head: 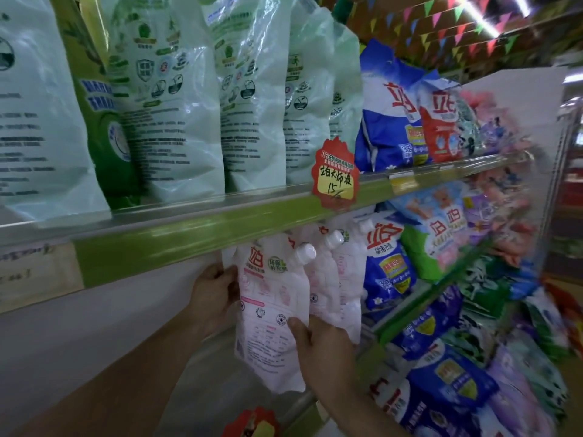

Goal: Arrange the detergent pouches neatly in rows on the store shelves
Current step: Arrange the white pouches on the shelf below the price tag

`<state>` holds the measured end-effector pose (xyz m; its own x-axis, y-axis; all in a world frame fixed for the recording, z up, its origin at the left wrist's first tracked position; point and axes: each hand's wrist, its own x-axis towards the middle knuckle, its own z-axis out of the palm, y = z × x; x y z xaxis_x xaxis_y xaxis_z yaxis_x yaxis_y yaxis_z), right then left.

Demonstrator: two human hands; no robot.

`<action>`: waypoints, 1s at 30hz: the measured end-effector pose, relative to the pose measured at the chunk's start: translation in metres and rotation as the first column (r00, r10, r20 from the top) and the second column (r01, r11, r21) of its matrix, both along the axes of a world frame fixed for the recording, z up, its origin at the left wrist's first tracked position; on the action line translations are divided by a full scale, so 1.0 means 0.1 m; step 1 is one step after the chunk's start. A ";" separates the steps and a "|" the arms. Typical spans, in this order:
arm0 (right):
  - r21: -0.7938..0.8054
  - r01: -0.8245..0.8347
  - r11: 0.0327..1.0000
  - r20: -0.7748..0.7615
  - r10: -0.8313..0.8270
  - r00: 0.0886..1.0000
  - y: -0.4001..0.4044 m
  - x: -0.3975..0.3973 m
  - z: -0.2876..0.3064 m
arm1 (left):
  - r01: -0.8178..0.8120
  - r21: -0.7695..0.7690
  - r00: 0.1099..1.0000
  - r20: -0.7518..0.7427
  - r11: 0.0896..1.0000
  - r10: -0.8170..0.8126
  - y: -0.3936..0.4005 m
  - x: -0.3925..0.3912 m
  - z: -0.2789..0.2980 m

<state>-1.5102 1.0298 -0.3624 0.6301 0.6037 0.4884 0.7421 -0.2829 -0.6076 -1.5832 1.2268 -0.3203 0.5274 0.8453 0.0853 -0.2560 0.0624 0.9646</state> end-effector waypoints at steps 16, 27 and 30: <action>0.351 -0.160 0.922 0.145 0.115 0.983 -0.16 -0.79 0.18 | -0.155 0.056 0.946 -0.279 0.986 0.165 -0.04 -1.36 0.09; -0.087 -0.588 0.804 0.388 0.571 0.724 -0.09 -2.39 0.24 | -0.265 0.410 0.576 -0.659 0.873 0.485 -0.43 -3.32 0.23; -0.212 -0.653 0.727 0.276 0.686 0.674 -0.01 -2.75 0.21 | -0.225 0.423 0.506 -0.719 0.878 0.476 -0.49 -3.71 0.24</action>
